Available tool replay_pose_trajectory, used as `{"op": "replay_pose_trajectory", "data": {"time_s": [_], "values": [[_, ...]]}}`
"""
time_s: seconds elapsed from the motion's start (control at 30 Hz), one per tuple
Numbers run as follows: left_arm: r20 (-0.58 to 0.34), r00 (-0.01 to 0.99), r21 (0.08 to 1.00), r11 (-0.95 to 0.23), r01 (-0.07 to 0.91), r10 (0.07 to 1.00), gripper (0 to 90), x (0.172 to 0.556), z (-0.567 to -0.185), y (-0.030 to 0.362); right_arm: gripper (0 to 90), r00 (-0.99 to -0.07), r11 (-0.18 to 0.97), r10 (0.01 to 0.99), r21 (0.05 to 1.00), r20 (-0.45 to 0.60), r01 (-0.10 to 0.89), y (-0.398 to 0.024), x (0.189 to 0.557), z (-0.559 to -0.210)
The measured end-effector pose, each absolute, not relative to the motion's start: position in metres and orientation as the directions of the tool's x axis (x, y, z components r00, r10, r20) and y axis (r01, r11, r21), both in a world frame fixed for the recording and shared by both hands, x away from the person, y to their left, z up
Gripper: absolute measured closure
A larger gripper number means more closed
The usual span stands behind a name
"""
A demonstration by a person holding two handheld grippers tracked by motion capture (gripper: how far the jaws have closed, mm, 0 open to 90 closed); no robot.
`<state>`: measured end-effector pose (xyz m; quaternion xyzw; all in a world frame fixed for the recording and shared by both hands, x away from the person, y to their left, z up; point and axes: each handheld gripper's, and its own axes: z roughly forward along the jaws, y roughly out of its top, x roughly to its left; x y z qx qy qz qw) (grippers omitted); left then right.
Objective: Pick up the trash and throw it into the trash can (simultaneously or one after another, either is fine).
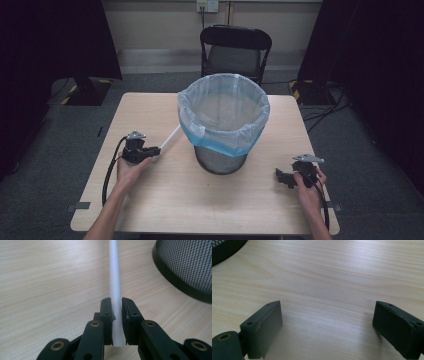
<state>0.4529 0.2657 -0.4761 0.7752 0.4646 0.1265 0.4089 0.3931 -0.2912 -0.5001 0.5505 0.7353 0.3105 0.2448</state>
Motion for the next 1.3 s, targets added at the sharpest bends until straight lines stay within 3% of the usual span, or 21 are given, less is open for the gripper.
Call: {"op": "replay_pose_trajectory", "data": {"time_s": [0.57, 1.3], "values": [[-0.156, 0.546, 0.848, -0.172, 0.501, 0.823, 80.0, 0.448, -0.445, 0.279, 8.0, -0.274, 0.201, 0.962, 0.726, -0.018, 0.658, -0.291, 0.393, -0.5], [-0.19, 0.538, 0.91, -0.059, 0.41, 0.821, 80.1, 0.437, -0.416, 0.298, 8.0, -0.274, 0.201, 0.962, 0.726, -0.018, 0.658, -0.291, 0.393, -0.5]]}}
